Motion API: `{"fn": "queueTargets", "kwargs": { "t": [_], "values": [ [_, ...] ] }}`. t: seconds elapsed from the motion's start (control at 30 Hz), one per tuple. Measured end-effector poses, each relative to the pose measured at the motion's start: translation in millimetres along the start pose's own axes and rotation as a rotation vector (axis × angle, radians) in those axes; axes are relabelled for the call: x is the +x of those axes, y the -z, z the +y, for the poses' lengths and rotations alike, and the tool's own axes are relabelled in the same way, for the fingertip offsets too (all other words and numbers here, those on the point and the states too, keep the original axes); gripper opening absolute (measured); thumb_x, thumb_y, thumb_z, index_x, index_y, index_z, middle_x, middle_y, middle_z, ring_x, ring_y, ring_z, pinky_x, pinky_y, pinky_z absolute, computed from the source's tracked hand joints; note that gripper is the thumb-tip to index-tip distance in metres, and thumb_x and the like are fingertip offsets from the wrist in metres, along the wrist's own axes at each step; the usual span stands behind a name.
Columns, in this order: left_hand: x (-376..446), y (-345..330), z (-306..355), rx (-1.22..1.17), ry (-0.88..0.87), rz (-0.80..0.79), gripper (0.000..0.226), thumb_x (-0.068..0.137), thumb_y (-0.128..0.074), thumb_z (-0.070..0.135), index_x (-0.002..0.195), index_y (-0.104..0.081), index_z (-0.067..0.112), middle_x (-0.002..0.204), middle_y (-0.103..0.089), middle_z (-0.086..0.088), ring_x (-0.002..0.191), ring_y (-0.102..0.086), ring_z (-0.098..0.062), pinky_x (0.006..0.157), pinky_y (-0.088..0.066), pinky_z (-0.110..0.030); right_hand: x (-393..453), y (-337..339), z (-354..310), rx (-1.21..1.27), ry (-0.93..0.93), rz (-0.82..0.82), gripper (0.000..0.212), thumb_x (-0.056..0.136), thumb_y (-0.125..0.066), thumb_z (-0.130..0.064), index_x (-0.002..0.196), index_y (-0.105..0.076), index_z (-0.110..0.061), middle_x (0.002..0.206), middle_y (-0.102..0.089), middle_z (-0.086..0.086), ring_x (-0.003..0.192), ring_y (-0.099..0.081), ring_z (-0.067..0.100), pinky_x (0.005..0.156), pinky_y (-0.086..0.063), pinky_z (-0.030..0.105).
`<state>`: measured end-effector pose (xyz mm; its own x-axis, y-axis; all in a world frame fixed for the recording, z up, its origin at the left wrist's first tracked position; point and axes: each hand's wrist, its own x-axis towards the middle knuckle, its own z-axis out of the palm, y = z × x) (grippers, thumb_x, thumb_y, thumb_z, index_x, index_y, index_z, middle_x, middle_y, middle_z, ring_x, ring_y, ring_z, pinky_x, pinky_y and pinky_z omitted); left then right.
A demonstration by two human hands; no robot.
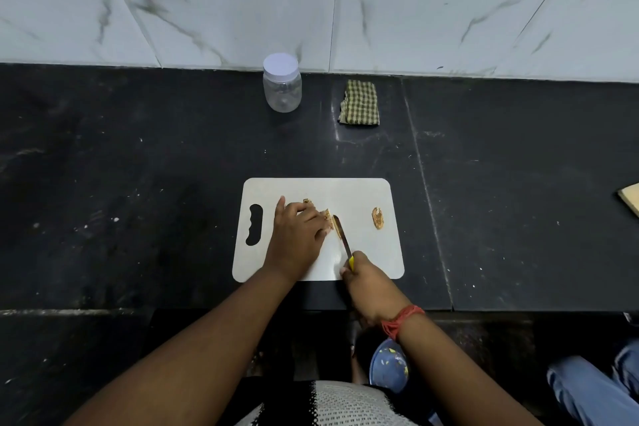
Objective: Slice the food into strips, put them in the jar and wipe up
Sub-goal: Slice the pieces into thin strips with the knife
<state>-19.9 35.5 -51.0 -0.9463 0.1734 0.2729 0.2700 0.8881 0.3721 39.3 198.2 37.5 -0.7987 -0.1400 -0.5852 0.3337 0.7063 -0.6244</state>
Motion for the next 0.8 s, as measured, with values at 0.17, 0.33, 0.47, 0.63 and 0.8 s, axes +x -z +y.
{"fn": "queueTargets", "kwargs": {
  "t": [0.17, 0.33, 0.47, 0.63, 0.8],
  "values": [
    [-6.5, -0.5, -3.9, -0.006, -0.034, 0.01, 0.031, 0.093, -0.048, 0.034, 0.095, -0.077, 0.025, 0.111, -0.073, 0.01, 0.115, -0.056, -0.022, 0.119, -0.02, -0.057, 13.7, 1.7, -9.9, -0.102, 0.061, 0.023, 0.012, 0.101, -0.038, -0.017, 0.091, -0.035, -0.011, 0.071, -0.046, 0.001, 0.061, -0.042, 0.012, 0.053, -0.03, 0.028],
    [-9.3, 0.4, -6.4, 0.025, -0.082, 0.023, 0.032, 0.093, -0.048, 0.035, 0.1, -0.077, 0.024, 0.114, -0.073, 0.009, 0.116, -0.056, -0.023, 0.116, -0.025, -0.061, 22.0, 0.4, -12.5, -0.155, 0.044, 0.01, 0.007, 0.1, -0.036, -0.014, 0.094, -0.038, -0.009, 0.071, -0.046, 0.001, 0.06, -0.042, 0.011, 0.05, -0.027, 0.023],
    [-9.5, 2.3, -5.4, 0.046, -0.086, 0.024, 0.032, 0.093, -0.048, 0.034, 0.1, -0.077, 0.024, 0.114, -0.073, 0.008, 0.115, -0.058, -0.024, 0.114, -0.028, -0.063, 23.3, -0.2, -14.7, -0.168, 0.047, 0.002, 0.006, 0.1, -0.036, -0.013, 0.096, -0.038, -0.008, 0.072, -0.047, 0.002, 0.061, -0.043, 0.011, 0.05, -0.028, 0.023],
    [-9.8, 3.8, -5.0, 0.085, -0.091, 0.007, 0.034, 0.094, -0.047, 0.033, 0.104, -0.077, 0.022, 0.113, -0.073, 0.006, 0.115, -0.058, -0.025, 0.113, -0.03, -0.064, 25.0, -2.3, -16.3, -0.188, 0.053, 0.006, 0.006, 0.101, -0.035, -0.013, 0.096, -0.035, -0.009, 0.072, -0.045, 0.0, 0.063, -0.043, 0.014, 0.063, -0.032, 0.03],
    [-10.1, 4.3, -5.0, 0.126, -0.096, -0.013, 0.035, 0.095, -0.046, 0.034, 0.107, -0.076, 0.021, 0.113, -0.073, 0.005, 0.116, -0.058, -0.026, 0.113, -0.031, -0.064, 27.0, -2.2, -17.7, -0.24, 0.049, -0.005, 0.002, 0.1, -0.035, -0.01, 0.098, -0.035, -0.009, 0.072, -0.044, 0.0, 0.062, -0.042, 0.009, 0.062, -0.032, 0.03]
  ]
}}
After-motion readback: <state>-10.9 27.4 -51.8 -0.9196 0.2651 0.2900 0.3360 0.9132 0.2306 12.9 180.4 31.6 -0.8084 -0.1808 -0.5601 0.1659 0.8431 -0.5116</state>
